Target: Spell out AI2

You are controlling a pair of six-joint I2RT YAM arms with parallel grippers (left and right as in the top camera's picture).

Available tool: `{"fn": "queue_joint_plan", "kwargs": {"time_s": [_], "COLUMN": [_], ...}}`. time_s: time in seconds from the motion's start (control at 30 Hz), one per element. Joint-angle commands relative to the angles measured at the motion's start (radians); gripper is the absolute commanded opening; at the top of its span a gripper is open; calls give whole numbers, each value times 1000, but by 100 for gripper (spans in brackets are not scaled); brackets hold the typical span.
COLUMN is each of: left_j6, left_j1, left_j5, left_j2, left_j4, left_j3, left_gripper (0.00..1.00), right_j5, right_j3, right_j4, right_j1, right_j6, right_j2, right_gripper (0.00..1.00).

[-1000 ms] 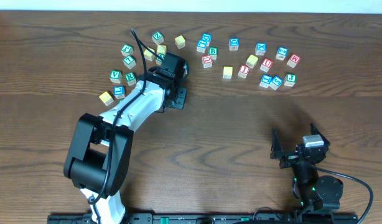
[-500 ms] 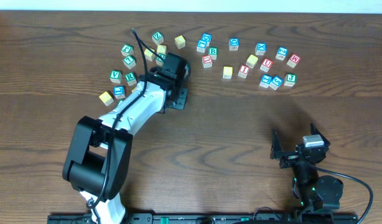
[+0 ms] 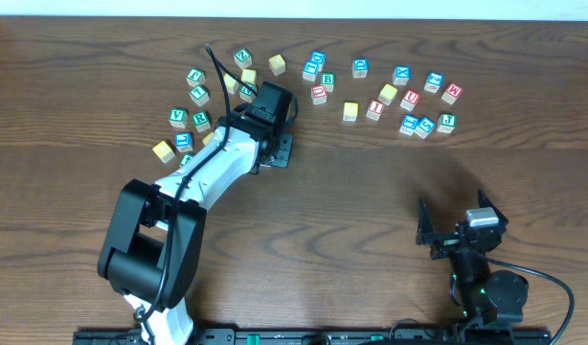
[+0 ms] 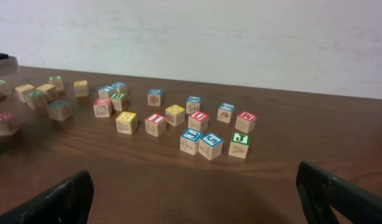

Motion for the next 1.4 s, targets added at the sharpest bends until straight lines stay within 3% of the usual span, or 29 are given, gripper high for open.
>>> {"fn": "queue_joint_plan", "kwargs": {"time_s": [0.0,0.9,1.37], "left_j6": [-13,-31,38], "left_j1": [2,2,2], "left_j5": [-9,-20,109], "left_j2": [-5,42,59], "left_j4": [2,-6,-32], "left_j3": [-11,-12,-12], "left_gripper": [7,7,7], "right_j5": [8,8,8], "right_j3": [-4,-4,-4], "right_j4": [0,0,0], "right_j1": [4,4,4], "right_j6": [-6,-6,-6], "right_j2": [0,0,0], "right_gripper": [99,99,99]}}
